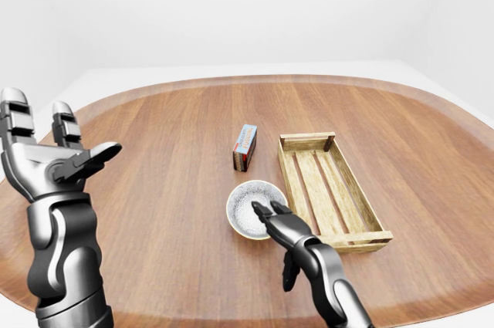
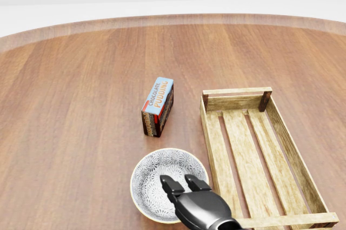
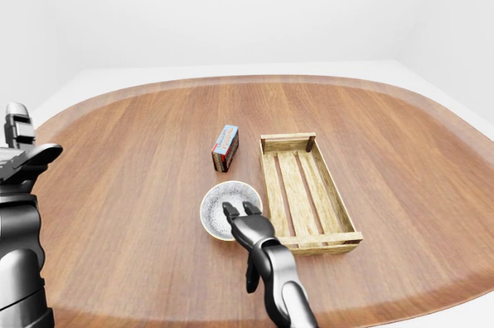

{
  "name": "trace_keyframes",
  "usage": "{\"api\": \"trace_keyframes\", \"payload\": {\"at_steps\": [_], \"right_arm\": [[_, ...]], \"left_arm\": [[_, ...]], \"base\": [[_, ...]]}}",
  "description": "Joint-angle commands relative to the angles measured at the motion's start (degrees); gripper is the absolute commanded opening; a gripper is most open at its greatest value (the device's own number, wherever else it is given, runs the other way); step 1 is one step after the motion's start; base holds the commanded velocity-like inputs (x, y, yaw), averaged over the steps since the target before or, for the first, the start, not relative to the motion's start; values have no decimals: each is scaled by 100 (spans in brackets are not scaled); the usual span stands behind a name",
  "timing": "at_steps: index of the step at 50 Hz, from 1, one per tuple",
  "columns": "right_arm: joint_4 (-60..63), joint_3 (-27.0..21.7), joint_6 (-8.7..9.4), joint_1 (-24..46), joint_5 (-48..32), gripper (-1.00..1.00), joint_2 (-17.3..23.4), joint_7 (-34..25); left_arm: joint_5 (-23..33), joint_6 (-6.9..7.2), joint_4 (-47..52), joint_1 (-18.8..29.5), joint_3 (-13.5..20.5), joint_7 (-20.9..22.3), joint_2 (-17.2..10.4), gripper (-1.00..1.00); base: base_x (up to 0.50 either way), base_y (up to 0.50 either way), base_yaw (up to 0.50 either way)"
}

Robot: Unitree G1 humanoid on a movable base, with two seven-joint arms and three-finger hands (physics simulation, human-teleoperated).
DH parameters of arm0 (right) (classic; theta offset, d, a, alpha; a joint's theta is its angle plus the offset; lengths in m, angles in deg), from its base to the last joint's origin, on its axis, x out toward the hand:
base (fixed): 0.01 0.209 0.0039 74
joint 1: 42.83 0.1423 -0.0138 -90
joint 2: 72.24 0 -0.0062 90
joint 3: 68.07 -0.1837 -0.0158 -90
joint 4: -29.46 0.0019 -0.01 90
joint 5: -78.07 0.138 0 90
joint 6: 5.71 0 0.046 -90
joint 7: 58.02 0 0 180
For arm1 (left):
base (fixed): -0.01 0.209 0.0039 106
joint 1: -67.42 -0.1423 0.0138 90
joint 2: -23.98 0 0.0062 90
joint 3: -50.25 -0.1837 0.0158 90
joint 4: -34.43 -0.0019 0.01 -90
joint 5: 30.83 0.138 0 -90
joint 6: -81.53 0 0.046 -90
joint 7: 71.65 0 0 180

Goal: Pick up the bowl on the left and put it in the tray.

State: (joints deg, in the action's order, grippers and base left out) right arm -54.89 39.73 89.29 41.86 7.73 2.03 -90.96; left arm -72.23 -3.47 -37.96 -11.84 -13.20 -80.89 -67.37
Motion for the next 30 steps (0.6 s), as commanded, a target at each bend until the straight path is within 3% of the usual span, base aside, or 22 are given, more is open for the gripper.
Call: {"api": "trace_keyframes", "payload": {"at_steps": [1,30], "right_arm": [[-214,6,0,76,-66,100,-33,31],[-655,3,0,363,-239,100,-148,7]], "left_arm": [[-10,0,-1,-3,3,3,-4,100],[-81,0,-7,26,43,-42,-47,100]], "base": [[0,0,0],[0,0,0]]}}
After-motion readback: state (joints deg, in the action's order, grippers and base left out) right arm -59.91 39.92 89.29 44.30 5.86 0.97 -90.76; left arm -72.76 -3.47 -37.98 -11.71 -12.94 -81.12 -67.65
